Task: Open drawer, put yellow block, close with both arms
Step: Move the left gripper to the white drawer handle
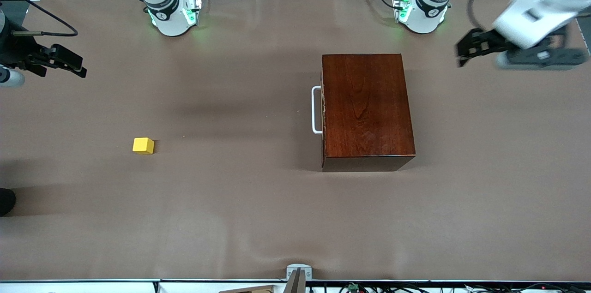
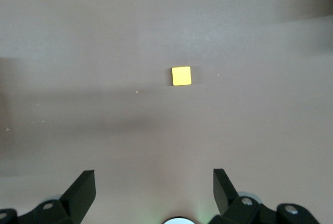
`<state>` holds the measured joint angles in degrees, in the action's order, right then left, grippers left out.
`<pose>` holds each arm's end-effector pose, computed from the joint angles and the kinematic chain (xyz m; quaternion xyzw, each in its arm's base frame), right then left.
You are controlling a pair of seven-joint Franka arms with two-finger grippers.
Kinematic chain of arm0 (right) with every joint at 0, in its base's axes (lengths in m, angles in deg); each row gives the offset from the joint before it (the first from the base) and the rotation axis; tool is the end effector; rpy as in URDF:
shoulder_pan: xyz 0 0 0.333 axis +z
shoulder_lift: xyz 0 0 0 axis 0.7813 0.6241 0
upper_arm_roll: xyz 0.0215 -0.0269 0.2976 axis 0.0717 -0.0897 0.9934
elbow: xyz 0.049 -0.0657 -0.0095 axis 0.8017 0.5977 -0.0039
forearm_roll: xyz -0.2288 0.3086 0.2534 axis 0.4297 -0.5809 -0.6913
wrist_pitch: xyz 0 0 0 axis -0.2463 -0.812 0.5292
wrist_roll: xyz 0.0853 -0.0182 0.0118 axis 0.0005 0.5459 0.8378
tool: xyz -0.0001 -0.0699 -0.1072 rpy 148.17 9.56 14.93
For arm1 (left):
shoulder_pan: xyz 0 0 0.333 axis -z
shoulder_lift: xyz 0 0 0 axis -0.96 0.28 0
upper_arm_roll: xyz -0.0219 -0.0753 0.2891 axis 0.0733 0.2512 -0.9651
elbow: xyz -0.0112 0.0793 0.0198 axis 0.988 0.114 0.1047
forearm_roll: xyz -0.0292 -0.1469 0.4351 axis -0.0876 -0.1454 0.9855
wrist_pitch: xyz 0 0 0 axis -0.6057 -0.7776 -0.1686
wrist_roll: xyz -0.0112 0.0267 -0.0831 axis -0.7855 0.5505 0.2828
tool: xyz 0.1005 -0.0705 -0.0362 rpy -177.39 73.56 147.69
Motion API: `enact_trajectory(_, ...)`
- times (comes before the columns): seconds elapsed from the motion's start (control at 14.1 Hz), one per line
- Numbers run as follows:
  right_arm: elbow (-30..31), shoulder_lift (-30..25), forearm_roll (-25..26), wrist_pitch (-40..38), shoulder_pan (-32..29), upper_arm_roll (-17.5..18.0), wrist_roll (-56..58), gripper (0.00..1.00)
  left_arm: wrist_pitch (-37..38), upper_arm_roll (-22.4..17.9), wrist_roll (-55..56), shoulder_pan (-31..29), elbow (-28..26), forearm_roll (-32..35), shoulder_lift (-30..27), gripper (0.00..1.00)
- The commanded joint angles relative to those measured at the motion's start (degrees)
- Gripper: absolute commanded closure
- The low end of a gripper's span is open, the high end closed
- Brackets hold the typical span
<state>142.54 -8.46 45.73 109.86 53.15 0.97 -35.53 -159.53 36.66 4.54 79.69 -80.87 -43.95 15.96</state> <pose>0.6001 0.0109 0.6005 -0.9990 0.0236 0.0379 0.0079 0.5849 -0.1977 0.5985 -0.9992 0.0308 0.0209 0.0162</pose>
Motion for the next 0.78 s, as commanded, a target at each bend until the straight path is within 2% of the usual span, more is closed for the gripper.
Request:
enact_trajectory(0.0,0.9,-1.1,-0.4,0.0,-0.6,0.3,0.6,0.00,0.8,4.8,7.6,2.2,10.0,2.3,9.5,0.00)
enact_trajectory(0.21,0.9,-1.1,-0.4,0.0,-0.4,0.3,0.5,0.00,0.0,4.1,16.2,13.2,15.5,8.1,18.3,0.00)
enact_trajectory(0.5,0.9,-1.1,-0.4,0.0,-0.5,0.3,0.3,0.00,-5.9,3.8,26.7,22.1,19.1,9.7,27.1,0.00)
enact_trajectory(0.64,0.9,-1.1,-0.4,0.0,-0.7,0.3,0.3,0.00,-7.6,-0.5,31.7,29.2,22.7,9.8,32.0,0.00)
enact_trajectory(0.71,0.9,-1.2,-0.4,-0.1,-0.5,0.3,0.3,0.00,-7.7,-5.0,33.4,34.0,25.9,9.8,35.0,0.00)
